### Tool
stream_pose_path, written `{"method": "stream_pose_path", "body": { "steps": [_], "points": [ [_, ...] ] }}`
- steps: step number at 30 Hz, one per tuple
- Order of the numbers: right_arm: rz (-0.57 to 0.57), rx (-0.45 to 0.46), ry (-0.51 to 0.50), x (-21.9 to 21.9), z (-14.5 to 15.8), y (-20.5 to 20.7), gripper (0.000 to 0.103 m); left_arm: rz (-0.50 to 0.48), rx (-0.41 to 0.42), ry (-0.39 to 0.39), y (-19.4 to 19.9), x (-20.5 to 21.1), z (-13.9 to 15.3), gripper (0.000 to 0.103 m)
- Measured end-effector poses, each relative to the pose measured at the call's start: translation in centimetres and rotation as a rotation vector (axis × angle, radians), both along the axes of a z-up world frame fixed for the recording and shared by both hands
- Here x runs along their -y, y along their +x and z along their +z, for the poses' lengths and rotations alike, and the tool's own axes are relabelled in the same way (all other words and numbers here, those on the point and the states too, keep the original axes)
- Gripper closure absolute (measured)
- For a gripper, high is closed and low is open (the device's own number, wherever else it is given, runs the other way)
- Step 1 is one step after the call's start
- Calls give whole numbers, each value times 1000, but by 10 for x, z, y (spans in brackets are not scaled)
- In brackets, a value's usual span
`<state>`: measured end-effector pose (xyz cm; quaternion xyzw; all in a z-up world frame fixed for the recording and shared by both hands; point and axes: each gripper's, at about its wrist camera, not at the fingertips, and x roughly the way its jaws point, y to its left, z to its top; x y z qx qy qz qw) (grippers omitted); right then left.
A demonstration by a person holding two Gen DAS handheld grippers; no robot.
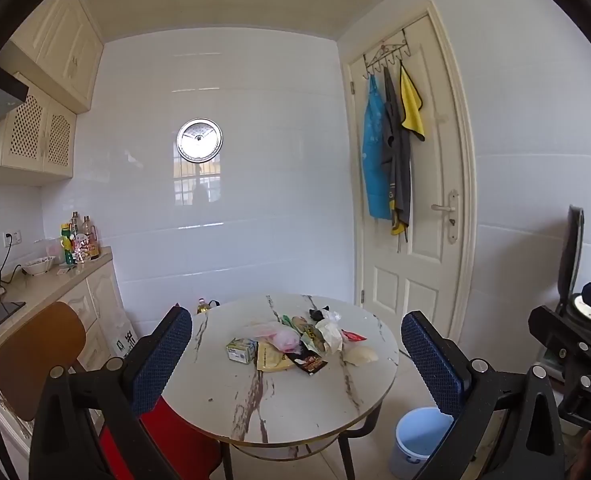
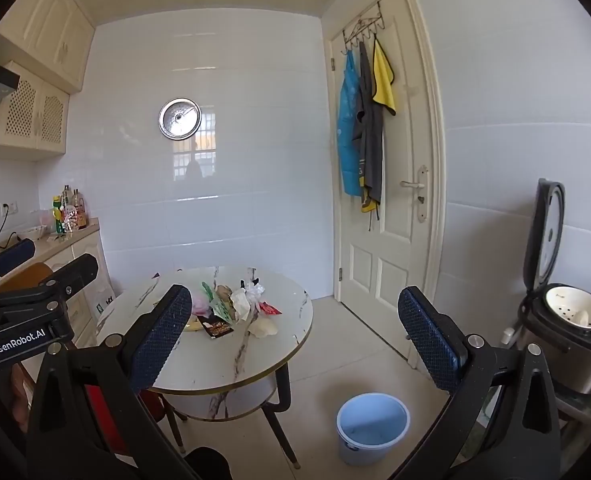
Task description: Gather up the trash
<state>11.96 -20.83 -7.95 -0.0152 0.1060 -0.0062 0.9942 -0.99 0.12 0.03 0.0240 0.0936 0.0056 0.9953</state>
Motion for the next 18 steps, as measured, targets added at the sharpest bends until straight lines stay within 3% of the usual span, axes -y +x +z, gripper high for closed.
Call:
{"method": "stream_pose_path", "body": {
  "steps": [18],
  "points": [
    [5,1,-7,-2,0,0,0,-3,1,2,-2,1,1,1]
  ]
}}
